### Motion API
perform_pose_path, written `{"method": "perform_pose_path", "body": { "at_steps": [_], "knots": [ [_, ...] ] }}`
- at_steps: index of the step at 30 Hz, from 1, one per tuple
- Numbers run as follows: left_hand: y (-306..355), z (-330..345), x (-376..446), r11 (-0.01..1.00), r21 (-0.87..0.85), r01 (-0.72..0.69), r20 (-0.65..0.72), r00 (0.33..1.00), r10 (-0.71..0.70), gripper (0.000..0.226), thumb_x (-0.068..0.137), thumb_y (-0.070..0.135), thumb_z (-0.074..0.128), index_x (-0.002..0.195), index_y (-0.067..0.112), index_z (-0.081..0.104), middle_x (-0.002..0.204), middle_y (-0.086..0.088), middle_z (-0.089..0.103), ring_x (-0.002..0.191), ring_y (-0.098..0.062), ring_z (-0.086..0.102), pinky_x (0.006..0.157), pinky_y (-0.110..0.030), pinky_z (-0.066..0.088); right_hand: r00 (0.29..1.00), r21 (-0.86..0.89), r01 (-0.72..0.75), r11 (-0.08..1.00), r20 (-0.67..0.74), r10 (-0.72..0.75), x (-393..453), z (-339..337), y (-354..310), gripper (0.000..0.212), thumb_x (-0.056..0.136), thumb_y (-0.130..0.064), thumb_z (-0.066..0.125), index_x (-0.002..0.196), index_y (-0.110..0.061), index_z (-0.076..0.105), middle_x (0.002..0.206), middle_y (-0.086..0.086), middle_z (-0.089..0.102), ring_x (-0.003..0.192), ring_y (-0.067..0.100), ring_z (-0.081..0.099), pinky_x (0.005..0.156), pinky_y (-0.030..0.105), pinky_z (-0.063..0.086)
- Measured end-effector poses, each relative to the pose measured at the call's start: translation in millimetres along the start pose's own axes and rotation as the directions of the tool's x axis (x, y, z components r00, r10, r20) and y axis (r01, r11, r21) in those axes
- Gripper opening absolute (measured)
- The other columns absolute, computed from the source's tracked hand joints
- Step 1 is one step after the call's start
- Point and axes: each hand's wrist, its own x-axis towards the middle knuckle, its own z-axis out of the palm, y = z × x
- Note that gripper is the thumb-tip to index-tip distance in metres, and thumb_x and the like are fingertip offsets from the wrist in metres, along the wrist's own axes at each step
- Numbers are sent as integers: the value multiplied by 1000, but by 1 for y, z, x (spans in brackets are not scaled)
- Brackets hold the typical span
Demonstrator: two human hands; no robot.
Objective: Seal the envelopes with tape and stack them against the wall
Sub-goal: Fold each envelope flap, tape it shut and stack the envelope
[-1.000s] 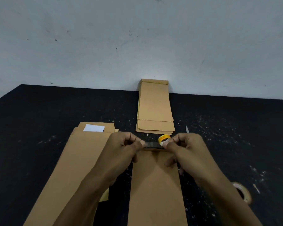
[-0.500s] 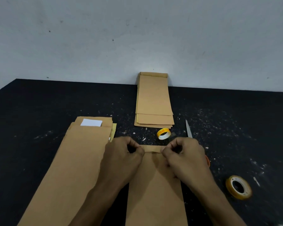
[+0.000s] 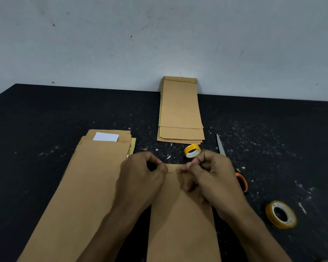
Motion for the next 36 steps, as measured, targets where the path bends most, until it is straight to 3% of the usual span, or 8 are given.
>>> {"method": "perform_pose_path", "body": {
  "at_steps": [4, 9, 13, 16, 18, 24, 29, 36],
  "knots": [
    [6, -1, 0, 997, -52, -52, -25, 998, 51, 15, 83, 17, 70, 69, 23, 70, 63, 10, 66, 65, -1, 60, 54, -12, 41, 999, 19, -16, 1000, -29, 16, 0, 2, 1, 14, 92, -4, 59, 78, -6, 57, 71, 10, 74, 56, 29, 69, 37, 21, 36],
    [6, 6, 0, 963, -262, 68, 63, 997, -54, 17, 88, 9, 65, 73, 15, 68, 64, -4, 71, 45, -11, 58, 46, -17, 39, 998, 20, -27, 999, -55, 28, 0, 2, 2, 13, 92, -5, 58, 80, -4, 58, 69, 12, 73, 55, 31, 69, 36, 23, 37],
    [5, 9, 0, 962, -243, 123, 59, 992, -112, 16, 87, 10, 67, 71, 13, 69, 57, -5, 69, 42, -13, 61, 46, -18, 38, 992, -113, 8, 994, -125, -22, -1, 0, 1, 15, 90, -7, 62, 75, -7, 63, 55, 7, 69, 39, 17, 57, 37, 28, 44],
    [8, 10, -2, 977, -190, 100, 38, 995, -95, 13, 83, 11, 70, 70, 14, 71, 49, -4, 66, 44, -10, 63, 50, -21, 46, 981, -248, 40, 968, -172, -85, -3, -2, -1, 17, 85, -12, 67, 68, -15, 65, 53, 3, 68, 44, 17, 62, 47, 39, 57],
    [11, 11, -4, 987, -150, 62, 15, 998, -60, 14, 82, 11, 72, 69, 14, 71, 47, -1, 65, 44, -8, 63, 49, -13, 47, 976, -309, 45, 950, -187, -107, -4, -3, -2, 17, 81, -14, 69, 64, -17, 66, 53, 2, 67, 50, 18, 64, 53, 41, 58],
    [13, 15, -6, 999, -32, 0, -59, 998, -2, 15, 78, 17, 77, 65, 19, 70, 45, 7, 61, 46, -2, 63, 50, -5, 45, 974, -374, 16, 927, -205, -99, -1, -4, 1, 18, 76, -15, 70, 59, -16, 66, 50, 1, 65, 50, 14, 60, 58, 34, 55],
    [15, 15, -4, 997, -72, 21, -22, 999, -23, 14, 77, 13, 78, 66, 13, 71, 41, 4, 61, 40, -4, 61, 44, -5, 43, 970, -390, 19, 921, -217, -112, 2, -1, 6, 19, 77, -16, 73, 60, -15, 66, 52, 0, 64, 63, 17, 64, 63, 37, 56],
    [17, 15, -1, 996, -79, 44, -28, 999, -46, 14, 72, 11, 79, 61, 13, 71, 39, 3, 60, 36, -6, 59, 40, -8, 41, 972, -416, 32, 909, -201, -126, 4, 0, 8, 19, 78, -15, 73, 61, -16, 65, 56, -2, 62, 64, 15, 59, 58, 12, 42]
  ]
}}
